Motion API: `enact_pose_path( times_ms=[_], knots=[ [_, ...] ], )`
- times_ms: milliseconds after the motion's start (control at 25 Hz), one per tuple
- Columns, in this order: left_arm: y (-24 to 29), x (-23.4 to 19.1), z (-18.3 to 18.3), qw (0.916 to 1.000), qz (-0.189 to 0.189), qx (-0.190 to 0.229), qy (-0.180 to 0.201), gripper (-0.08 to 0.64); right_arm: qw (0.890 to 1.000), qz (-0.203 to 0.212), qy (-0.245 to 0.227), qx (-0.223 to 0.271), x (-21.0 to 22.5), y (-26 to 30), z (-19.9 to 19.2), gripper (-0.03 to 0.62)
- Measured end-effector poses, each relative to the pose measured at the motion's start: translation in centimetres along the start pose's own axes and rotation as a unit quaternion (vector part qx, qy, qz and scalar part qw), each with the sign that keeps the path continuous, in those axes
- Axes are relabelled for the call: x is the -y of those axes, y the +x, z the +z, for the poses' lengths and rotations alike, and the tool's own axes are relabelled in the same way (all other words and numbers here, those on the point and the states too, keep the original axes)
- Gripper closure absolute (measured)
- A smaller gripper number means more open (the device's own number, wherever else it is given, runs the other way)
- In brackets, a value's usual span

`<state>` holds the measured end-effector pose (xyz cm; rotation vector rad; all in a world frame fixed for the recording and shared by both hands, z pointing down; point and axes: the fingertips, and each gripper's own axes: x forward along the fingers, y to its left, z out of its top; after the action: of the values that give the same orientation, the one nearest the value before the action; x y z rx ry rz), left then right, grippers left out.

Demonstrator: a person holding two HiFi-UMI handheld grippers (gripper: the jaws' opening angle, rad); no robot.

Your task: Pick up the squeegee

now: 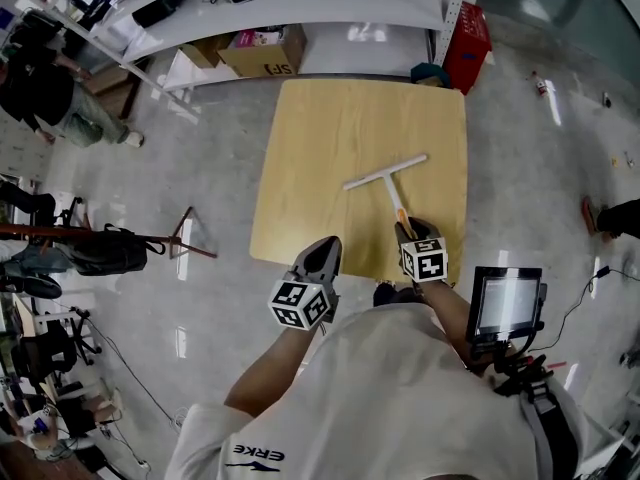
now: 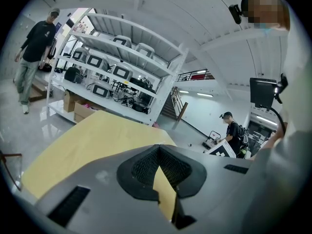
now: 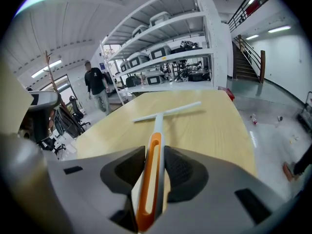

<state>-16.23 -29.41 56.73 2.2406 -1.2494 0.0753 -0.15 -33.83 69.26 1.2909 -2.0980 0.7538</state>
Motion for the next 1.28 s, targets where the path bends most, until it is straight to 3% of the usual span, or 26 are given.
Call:
enact_pose_path(
  times_ms=[520, 920, 1280],
  knots=[
    [1.8, -0.1, 0.1, 0.9999, -0.014, 0.007, 0.003, 0.557, 1.000, 0.004, 0.007, 0.022, 0.8, -0.5, 1.3, 0.465],
    [1.6, -0.2, -1.5, 0.9999, -0.010, 0.002, -0.003, 0.555, 0.998, -0.002, -0.008, -0.057, 2.2, 0.8, -4.2, 0.465],
    [1.5, -0.4, -0.4, 0.9999, -0.012, 0.003, 0.000, 0.555, 0.992, -0.029, -0.067, -0.106, 2.7, 1.6, -5.7, 0.460]
  ],
)
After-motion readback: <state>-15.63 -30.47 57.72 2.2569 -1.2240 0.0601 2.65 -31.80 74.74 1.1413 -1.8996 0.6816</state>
